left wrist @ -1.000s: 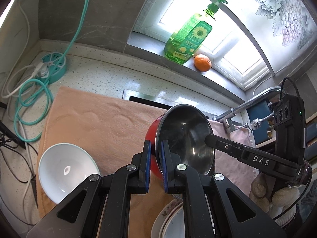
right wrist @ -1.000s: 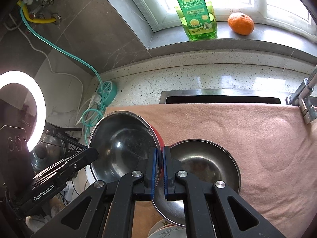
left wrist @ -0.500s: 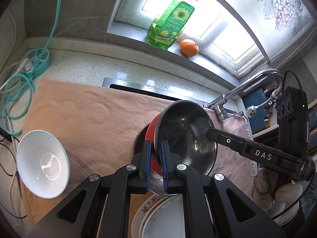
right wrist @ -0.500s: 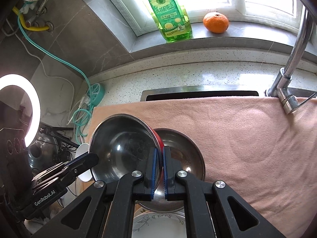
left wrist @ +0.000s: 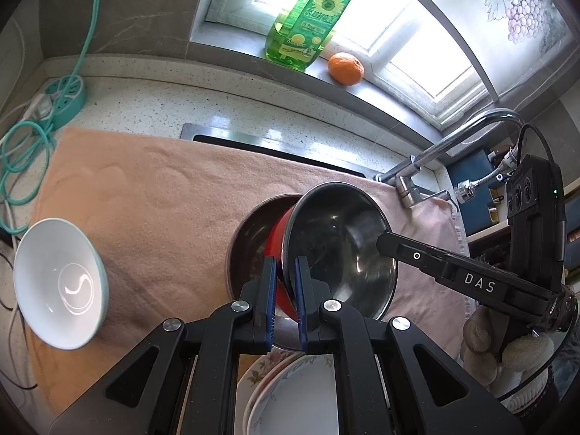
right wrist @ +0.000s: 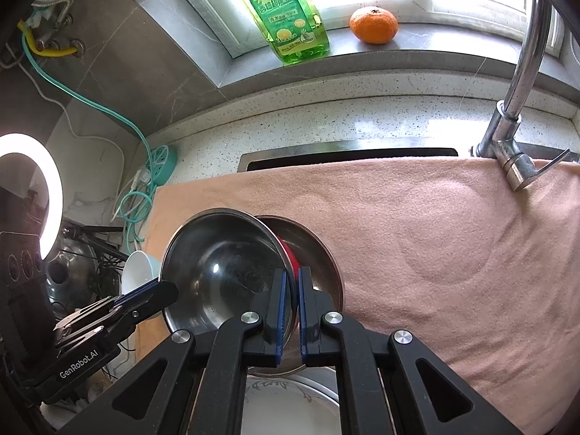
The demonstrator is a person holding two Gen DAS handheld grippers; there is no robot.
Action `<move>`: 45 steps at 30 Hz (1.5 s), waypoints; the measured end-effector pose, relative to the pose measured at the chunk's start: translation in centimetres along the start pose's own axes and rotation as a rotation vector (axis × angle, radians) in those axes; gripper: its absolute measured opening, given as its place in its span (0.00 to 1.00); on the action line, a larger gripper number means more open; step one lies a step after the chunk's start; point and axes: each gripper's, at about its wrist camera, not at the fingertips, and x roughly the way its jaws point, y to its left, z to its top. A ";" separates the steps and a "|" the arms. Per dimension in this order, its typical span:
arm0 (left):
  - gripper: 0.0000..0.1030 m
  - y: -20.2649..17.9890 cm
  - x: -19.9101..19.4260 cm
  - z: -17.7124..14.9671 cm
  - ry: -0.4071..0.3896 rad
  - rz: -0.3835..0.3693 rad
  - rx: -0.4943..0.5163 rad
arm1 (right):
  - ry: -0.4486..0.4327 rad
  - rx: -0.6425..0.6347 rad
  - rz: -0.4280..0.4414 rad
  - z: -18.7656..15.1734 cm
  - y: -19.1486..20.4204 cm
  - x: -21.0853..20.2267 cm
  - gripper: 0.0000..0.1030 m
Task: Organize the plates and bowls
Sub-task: 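Lower the red-bottomed bowl into the large steel bowl with both tools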
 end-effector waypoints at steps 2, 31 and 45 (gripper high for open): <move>0.08 0.0 0.2 -0.1 0.006 0.004 0.000 | 0.003 0.003 -0.002 -0.1 -0.1 0.2 0.06; 0.08 0.8 3.7 -1.1 0.065 0.096 0.025 | 0.045 -0.006 -0.070 -0.9 -0.3 4.0 0.06; 0.08 0.7 4.7 -1.2 0.082 0.103 0.025 | 0.047 -0.030 -0.105 -0.9 -0.2 4.8 0.06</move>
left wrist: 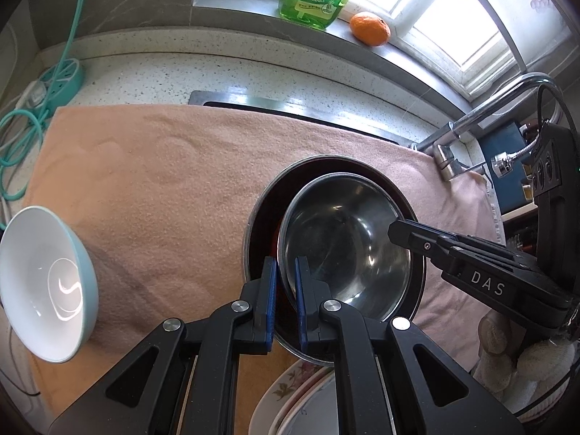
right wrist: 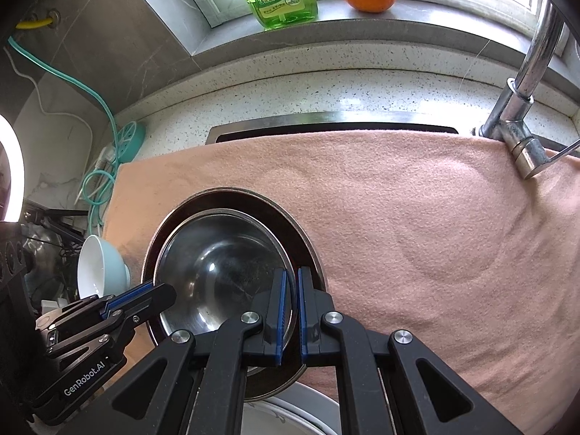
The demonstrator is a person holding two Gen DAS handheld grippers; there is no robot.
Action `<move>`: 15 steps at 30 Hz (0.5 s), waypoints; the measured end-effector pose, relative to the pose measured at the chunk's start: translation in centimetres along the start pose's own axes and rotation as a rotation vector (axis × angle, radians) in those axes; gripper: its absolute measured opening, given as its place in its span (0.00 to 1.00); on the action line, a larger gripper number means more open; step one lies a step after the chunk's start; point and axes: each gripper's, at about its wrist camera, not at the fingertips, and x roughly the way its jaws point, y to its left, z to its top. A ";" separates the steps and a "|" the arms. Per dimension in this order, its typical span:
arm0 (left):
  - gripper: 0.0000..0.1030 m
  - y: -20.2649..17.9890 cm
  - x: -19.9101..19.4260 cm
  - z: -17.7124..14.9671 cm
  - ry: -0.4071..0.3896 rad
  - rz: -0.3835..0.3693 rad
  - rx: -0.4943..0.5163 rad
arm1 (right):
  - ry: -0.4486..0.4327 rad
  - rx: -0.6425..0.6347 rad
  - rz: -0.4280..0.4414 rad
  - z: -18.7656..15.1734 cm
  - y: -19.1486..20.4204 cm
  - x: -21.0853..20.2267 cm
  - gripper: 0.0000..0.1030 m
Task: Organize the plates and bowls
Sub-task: 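Lower the red-bottomed bowl into the large steel bowl with both tools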
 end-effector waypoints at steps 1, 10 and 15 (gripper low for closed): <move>0.08 0.0 0.0 0.0 0.001 -0.001 -0.001 | 0.000 -0.002 -0.001 0.0 0.0 0.0 0.06; 0.08 0.2 0.1 0.2 0.010 -0.016 -0.002 | 0.007 -0.007 -0.010 0.3 0.1 0.2 0.08; 0.08 0.3 0.0 0.2 0.013 -0.020 -0.002 | 0.012 -0.018 -0.018 0.4 0.2 0.2 0.08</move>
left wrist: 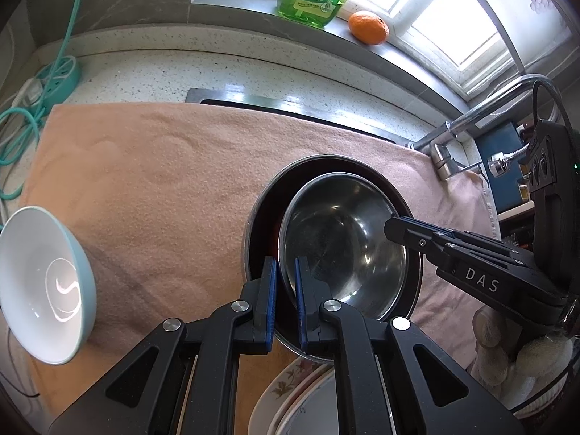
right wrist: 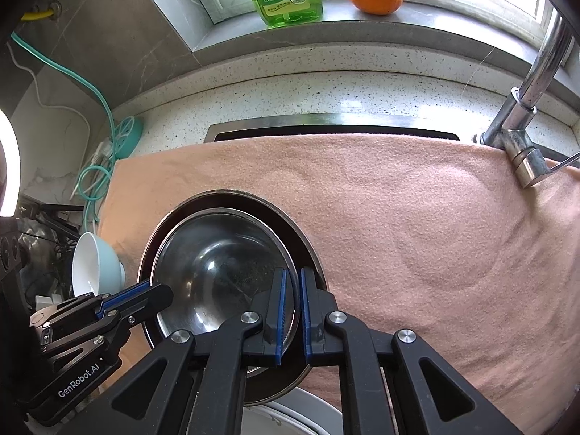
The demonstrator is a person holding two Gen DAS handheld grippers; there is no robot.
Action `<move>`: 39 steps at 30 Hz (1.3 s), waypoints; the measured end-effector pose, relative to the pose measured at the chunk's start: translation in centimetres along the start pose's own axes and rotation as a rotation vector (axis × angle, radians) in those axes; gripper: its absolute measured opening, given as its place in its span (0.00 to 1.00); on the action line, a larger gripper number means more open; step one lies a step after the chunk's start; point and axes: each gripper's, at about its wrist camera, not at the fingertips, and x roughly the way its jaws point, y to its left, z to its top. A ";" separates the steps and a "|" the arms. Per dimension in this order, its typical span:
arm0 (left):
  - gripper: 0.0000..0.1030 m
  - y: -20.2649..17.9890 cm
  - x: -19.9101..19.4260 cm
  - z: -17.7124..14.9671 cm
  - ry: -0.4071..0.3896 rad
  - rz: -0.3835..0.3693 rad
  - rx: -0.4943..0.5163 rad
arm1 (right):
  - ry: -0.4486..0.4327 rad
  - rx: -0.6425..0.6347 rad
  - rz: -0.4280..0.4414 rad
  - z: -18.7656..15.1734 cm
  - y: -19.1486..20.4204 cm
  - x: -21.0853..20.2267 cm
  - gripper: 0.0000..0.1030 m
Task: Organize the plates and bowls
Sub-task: 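Lower the red-bottomed bowl into the large steel bowl with both tools, then open both tools to release the red-bottomed bowl and withdraw, then move both tools to the teal-rimmed white bowl and grasp its rim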
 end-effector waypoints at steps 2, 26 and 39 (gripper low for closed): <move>0.08 0.0 -0.1 0.0 -0.003 0.004 0.001 | 0.000 0.002 0.003 0.0 0.0 -0.1 0.08; 0.09 2.9 -5.6 -1.8 -0.100 -0.009 -0.032 | -0.146 -0.034 0.076 -0.4 3.4 -6.0 0.15; 0.09 9.9 -9.6 -5.0 -0.155 0.076 -0.156 | -0.109 -0.123 0.164 -1.5 9.6 -5.0 0.22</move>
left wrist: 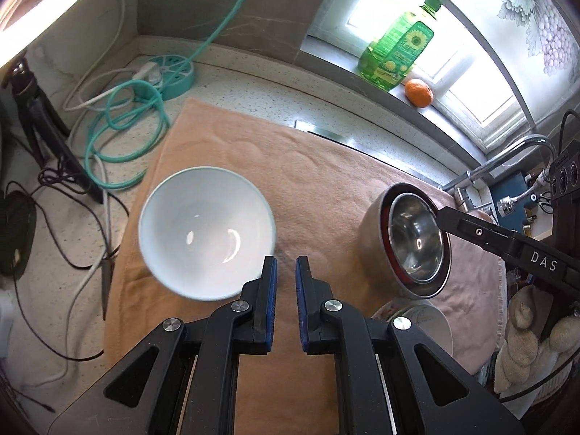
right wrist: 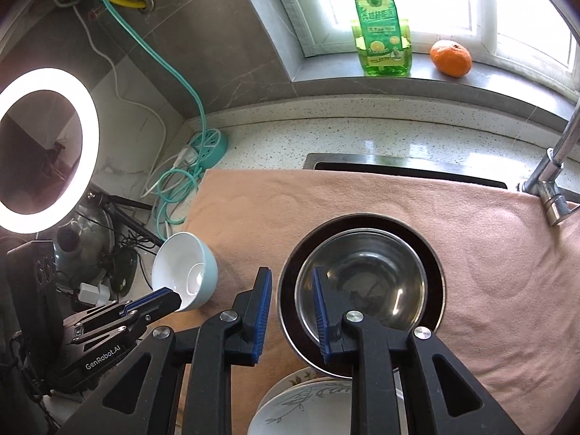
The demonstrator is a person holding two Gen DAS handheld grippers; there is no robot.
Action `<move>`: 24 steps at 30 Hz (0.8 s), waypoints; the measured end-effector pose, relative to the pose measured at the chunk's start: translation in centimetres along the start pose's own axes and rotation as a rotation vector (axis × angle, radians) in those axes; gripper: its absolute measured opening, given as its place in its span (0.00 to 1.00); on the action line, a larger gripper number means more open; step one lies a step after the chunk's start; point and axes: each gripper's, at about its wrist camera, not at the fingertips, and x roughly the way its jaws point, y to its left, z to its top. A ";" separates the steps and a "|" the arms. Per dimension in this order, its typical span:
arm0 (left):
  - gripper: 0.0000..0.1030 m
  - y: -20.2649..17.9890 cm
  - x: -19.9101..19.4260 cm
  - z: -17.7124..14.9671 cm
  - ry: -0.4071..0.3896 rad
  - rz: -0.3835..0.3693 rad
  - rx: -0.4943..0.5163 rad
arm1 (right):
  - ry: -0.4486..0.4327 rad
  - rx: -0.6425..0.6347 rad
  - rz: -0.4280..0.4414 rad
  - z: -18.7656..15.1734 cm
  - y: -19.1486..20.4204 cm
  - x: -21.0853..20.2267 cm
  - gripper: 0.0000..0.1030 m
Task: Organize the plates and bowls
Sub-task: 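Move both tools to the teal-rimmed white bowl and grasp its rim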
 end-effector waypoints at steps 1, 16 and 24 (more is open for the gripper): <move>0.09 0.8 -0.2 -0.1 -0.003 0.010 -0.013 | 0.009 -0.007 0.011 0.0 0.5 0.3 0.23; 0.09 8.3 -1.0 -0.3 -0.007 0.055 -0.174 | 0.094 -0.077 0.048 0.5 5.7 5.8 0.24; 0.09 9.7 -0.3 0.3 0.006 0.027 -0.226 | 0.157 -0.058 0.074 1.1 6.9 8.9 0.24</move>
